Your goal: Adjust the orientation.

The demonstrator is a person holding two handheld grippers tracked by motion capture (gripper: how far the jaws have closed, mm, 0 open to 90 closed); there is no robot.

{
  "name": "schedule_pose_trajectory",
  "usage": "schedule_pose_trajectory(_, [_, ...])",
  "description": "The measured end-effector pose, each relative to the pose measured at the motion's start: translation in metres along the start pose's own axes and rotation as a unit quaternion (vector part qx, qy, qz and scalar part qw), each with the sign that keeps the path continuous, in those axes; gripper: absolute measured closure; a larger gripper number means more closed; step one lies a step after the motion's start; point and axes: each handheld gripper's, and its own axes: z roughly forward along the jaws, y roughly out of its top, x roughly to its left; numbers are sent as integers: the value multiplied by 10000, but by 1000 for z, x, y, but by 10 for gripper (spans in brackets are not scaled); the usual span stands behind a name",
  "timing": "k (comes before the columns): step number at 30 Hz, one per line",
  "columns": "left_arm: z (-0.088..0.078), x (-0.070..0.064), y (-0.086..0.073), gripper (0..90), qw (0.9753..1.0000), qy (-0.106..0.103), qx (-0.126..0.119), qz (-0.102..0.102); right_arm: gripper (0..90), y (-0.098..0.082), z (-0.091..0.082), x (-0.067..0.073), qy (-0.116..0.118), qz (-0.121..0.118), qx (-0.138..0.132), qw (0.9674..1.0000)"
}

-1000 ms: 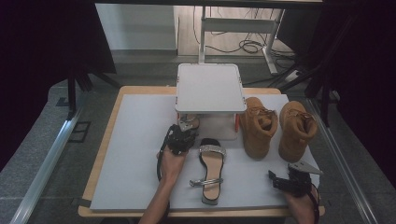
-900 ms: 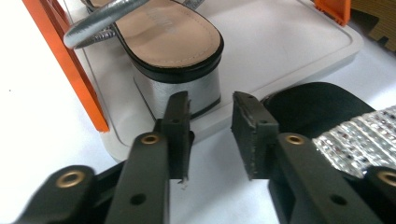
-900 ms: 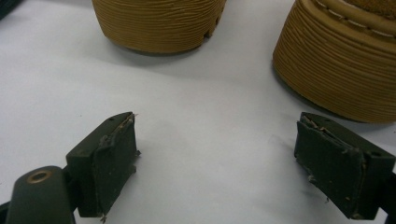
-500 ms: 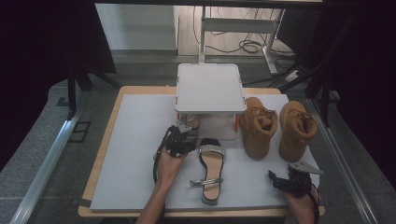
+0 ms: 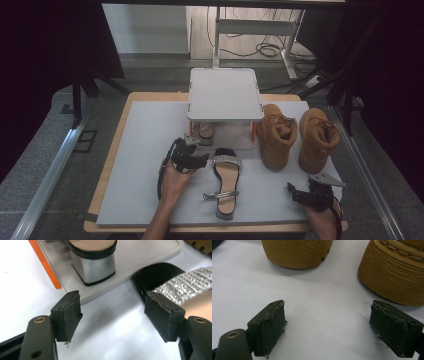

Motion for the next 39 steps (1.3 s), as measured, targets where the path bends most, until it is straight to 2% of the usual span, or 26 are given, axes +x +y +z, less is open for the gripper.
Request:
schedule_pose_trajectory(2, [-1, 1, -3, 284, 10000, -70, 4, -10, 127, 0, 0, 0, 0, 0, -1, 10000])
schedule_pose_trajectory(7, [-6, 1, -11, 289, 10000, -76, 23, 31, 128, 0, 0, 0, 0, 0, 0, 10000])
schedule_pose_trajectory(19, [-23, 8, -29, 384, 9999, -71, 4, 81, 128, 0, 0, 0, -1, 0, 0, 10000])
schedule_pose_trajectory(26, [-30, 13, -41, 442, 10000, -31, -5, -14, 128, 0, 0, 0, -2, -1, 0, 10000])
schedule_pose_trajectory(34, [-38, 19, -54, 547, 10000, -31, 18, -48, 128, 0, 0, 0, -3, -1, 0, 10000])
schedule_pose_trajectory(36, [-38, 19, -55, 596, 10000, -45, 46, -30, 128, 0, 0, 0, -4, 0, 0, 10000])
schedule_pose_trajectory(39, [-33, 17, -55, 714, 9997, -213, 75, -29, 128, 0, 0, 0, -3, -2, 0, 10000])
